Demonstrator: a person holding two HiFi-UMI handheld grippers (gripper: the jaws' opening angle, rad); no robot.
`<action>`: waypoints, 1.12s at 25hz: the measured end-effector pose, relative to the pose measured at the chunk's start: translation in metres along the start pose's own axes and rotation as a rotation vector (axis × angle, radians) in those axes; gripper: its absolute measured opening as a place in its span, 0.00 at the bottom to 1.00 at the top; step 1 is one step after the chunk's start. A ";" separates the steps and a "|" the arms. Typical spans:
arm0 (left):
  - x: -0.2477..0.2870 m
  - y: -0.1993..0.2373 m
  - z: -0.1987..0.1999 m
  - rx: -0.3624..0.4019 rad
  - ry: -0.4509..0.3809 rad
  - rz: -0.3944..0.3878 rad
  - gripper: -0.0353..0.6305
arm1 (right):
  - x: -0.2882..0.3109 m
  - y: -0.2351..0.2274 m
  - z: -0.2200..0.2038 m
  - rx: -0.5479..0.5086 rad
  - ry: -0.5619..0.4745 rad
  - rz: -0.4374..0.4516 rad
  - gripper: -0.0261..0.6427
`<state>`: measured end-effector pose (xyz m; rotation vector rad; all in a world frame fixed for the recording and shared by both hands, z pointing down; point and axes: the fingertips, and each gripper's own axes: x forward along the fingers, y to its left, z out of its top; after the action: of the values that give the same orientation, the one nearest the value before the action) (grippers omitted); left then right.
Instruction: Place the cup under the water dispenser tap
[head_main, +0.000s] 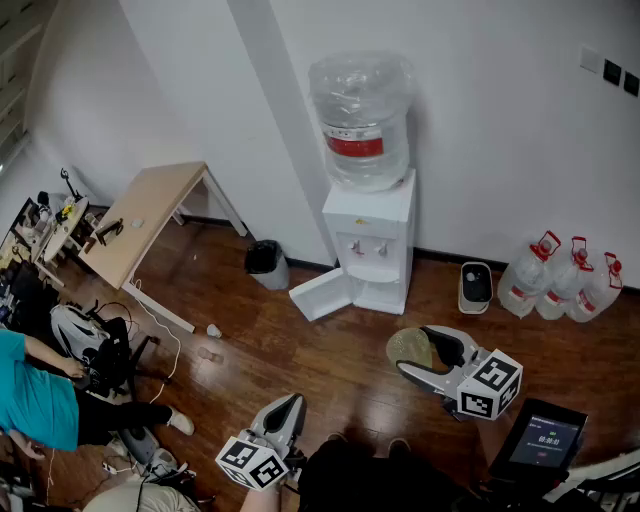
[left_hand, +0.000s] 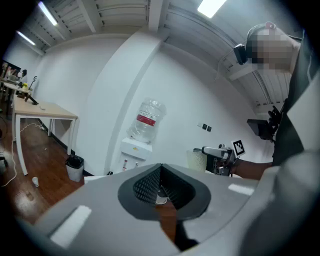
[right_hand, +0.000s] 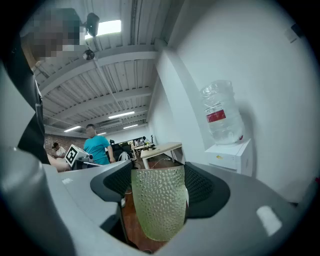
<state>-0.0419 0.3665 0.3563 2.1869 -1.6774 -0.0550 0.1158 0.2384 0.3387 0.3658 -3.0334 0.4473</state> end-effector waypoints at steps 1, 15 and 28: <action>0.005 0.003 -0.001 -0.003 0.002 -0.007 0.05 | 0.003 -0.003 0.001 0.001 0.000 -0.004 0.54; 0.105 0.121 0.041 -0.030 0.027 -0.174 0.05 | 0.131 -0.058 0.021 -0.005 0.024 -0.093 0.54; 0.187 0.201 0.091 -0.003 0.086 -0.441 0.05 | 0.272 -0.064 0.049 0.004 0.055 -0.081 0.54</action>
<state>-0.1973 0.1235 0.3739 2.4769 -1.1237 -0.0794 -0.1338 0.1033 0.3332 0.4669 -2.9525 0.4497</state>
